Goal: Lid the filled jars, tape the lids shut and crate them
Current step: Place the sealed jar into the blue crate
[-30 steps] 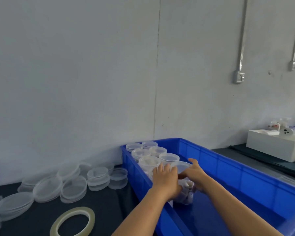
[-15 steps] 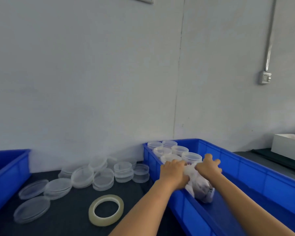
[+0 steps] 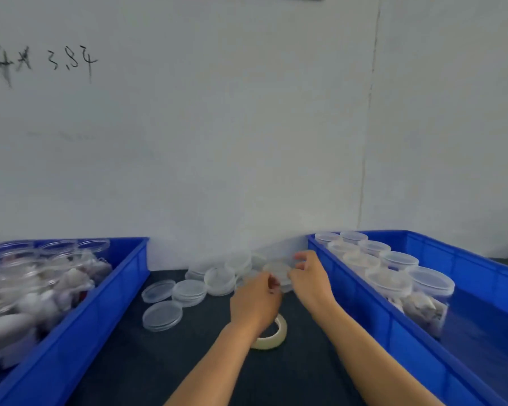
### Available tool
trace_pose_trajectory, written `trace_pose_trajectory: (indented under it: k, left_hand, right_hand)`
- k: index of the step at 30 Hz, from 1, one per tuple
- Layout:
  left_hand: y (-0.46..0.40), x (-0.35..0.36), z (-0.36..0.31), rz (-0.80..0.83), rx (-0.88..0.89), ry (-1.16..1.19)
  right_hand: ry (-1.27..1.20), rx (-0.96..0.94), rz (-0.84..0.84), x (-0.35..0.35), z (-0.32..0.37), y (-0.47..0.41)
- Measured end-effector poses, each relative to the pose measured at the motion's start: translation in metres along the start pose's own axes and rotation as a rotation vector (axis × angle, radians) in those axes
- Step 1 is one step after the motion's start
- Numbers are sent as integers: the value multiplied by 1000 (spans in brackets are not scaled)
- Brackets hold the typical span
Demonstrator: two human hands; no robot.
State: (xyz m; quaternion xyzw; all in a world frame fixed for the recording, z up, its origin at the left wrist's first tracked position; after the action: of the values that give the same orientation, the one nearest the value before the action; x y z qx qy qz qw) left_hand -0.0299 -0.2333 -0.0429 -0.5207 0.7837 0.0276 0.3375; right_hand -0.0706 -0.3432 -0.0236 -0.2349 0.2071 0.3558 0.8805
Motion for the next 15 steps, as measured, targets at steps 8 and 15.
trace_pose_trajectory:
  k: [8, 15]
  left_hand:
    - [66, -74, 109, -40, -239, -171]
    - [74, -178, 107, -375, -78, -512]
  right_hand:
    - [44, -19, 371, 133, 4, 59]
    - [-103, -179, 463, 187, 88, 84]
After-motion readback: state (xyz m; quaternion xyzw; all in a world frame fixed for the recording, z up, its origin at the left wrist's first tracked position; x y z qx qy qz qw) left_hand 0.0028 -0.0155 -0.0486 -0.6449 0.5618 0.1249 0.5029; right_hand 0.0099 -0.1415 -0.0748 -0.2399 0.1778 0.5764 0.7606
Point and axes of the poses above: each hand's wrist, its own y-axis away from the middle knuckle, its own x-axis out of the palm, z = x × y, the point moved 2 cm from there along -y, towards the middle knuckle, and after that the axes turned 12 degrees about y, right-handed, at the moved point
